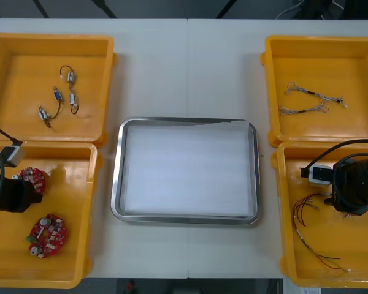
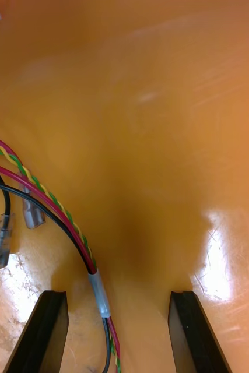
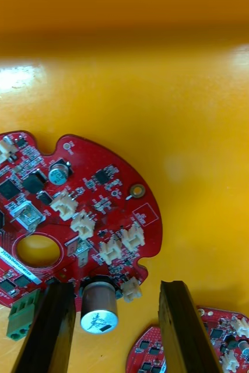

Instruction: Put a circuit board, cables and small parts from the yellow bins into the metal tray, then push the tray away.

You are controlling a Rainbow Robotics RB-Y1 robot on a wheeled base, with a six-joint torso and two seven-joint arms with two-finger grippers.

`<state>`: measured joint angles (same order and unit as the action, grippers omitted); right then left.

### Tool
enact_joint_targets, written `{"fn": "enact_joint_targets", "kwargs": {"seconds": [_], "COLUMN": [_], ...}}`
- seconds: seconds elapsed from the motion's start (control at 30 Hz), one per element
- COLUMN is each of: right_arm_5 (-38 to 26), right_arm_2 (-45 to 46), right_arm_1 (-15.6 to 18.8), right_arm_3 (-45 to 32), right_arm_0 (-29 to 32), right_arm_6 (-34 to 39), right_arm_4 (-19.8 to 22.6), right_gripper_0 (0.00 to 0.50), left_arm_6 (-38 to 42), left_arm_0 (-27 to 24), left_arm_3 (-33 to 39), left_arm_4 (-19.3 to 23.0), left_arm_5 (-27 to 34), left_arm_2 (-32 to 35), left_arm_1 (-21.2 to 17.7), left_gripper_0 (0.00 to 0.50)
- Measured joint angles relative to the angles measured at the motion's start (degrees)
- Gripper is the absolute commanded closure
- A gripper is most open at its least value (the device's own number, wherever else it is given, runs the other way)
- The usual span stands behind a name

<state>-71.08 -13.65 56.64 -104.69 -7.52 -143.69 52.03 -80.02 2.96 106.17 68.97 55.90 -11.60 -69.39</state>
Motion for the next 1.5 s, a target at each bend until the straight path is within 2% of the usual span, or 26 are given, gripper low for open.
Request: {"fn": "enact_joint_targets", "kwargs": {"seconds": [0.03, 0.13, 0.17, 0.2, 0.23, 0.27, 0.37, 0.47, 0.97, 1.17, 1.5], "right_arm_5": [0.0, 0.0, 0.0, 0.0, 0.0, 0.0, -0.02, -0.11, -0.37, -2.04, -8.31], "right_arm_2": [0.0, 0.0, 0.0, 0.0, 0.0, 0.0, 0.0, 0.0, 0.36, 2.1, 8.97], "right_arm_1": [0.0, -0.01, -0.01, -0.01, -0.01, -0.01, -0.01, -0.01, -0.02, -0.12, -0.33], "right_arm_3": [0.0, 0.0, 0.0, 0.0, 0.0, 0.0, 0.0, 0.0, 0.01, -0.02, -1.72], "right_arm_0": [0.0, 0.02, 0.02, 0.04, 0.04, 0.05, 0.08, 0.17, 0.23, 0.3, 0.61], "right_arm_6": [0.01, 0.01, 0.02, 0.02, 0.02, 0.03, 0.05, 0.17, 0.51, 0.51, 0.51], "right_arm_4": [-0.15, -0.38, -0.38, -0.39, -0.4, -0.4, -0.4, -0.39, 0.81, 2.46, 5.5], "right_gripper_0": [0.0, 0.006, 0.114, 0.184, 0.32, 0.398, 0.496, 0.5, 0.5, 0.5, 0.5], "left_arm_6": [0.0, 0.0, 0.0, 0.0, 0.0, 0.0, 0.0, 0.0, 0.0, 0.0, 0.0], "left_arm_0": [0.0, 0.0, 0.0, 0.0, 0.0, 0.0, 0.0, 0.0, -0.01, -0.01, -0.01], "left_arm_3": [-0.1, -0.36, -0.43, -0.48, -0.55, -0.62, -0.85, -1.13, -0.88, 1.84, 7.85], "left_arm_4": [0.0, 0.0, 0.0, 0.0, 0.0, 0.0, 0.01, 0.01, 1.09, 1.44, 2.6], "left_arm_5": [0.0, 0.0, 0.0, 0.0, 0.0, 0.0, 0.0, -0.04, 0.26, 7.73, 15.59], "left_arm_2": [0.0, 0.0, -0.01, -0.01, -0.01, -0.01, -0.01, -0.01, 0.12, 4.08, 10.83], "left_arm_1": [0.0, 0.0, 0.0, 0.0, 0.0, 0.0, 0.0, 0.0, -0.9, -1.57, -4.35], "left_gripper_0": [0.227, 0.298, 0.342, 0.361, 0.392, 0.412, 0.468, 0.5, 0.5, 0.5, 0.5]}}
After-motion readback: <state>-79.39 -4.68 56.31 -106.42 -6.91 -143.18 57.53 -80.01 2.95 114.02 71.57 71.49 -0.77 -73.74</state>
